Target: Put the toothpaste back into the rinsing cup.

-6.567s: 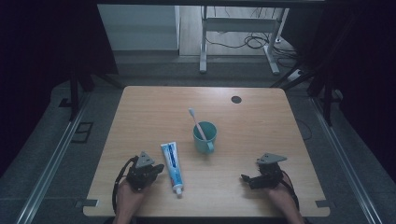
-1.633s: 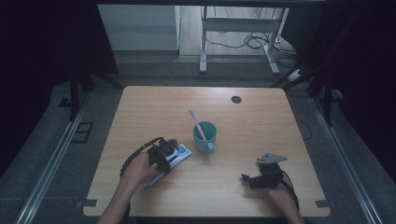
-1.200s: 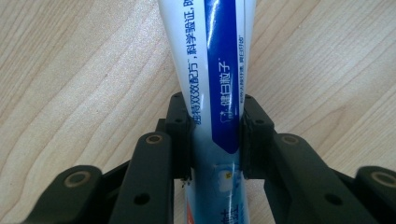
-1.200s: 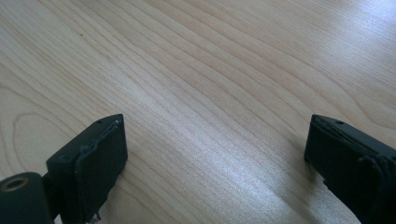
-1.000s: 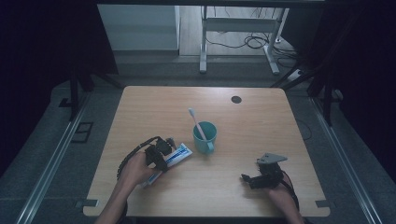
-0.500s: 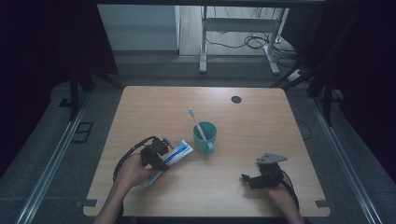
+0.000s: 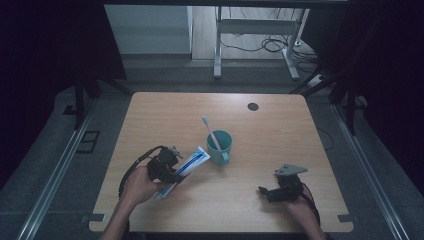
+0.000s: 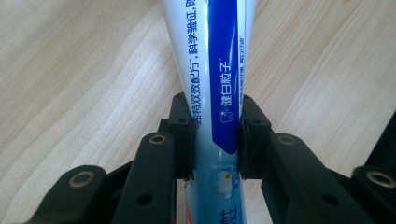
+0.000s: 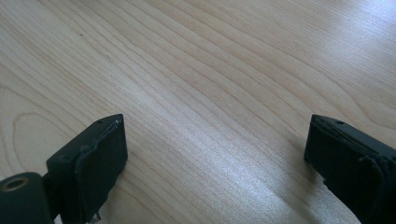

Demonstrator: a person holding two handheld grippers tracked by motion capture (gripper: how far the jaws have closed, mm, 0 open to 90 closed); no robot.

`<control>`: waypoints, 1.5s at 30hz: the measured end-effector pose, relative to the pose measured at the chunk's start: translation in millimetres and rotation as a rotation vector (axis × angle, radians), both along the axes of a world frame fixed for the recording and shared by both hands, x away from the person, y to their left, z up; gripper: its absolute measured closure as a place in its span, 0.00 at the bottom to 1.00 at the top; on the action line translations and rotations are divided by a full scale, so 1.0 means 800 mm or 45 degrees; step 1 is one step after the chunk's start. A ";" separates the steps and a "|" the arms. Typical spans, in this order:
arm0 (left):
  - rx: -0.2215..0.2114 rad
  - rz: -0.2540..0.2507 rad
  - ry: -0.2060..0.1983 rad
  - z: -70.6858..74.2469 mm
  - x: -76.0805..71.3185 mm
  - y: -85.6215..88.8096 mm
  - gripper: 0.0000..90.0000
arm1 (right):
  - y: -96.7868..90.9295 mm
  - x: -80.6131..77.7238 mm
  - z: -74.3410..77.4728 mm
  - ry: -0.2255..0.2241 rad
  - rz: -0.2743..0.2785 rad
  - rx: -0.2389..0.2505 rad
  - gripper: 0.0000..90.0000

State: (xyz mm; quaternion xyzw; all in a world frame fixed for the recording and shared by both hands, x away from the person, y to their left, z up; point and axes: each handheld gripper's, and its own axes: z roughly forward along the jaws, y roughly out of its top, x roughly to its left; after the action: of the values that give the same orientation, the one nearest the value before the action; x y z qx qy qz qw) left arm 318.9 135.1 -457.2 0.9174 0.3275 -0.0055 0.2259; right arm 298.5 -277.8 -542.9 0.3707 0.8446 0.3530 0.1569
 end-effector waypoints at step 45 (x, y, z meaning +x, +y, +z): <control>-0.321 0.083 -0.314 0.047 0.022 -0.025 0.80 | 0.000 0.000 0.000 0.000 0.001 0.000 0.07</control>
State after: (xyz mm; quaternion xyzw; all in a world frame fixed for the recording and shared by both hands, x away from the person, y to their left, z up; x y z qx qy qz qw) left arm 336.4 115.1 -419.5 0.8645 0.3235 0.0733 0.3778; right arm 298.5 -277.9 -542.7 0.3703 0.8448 0.3530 0.1566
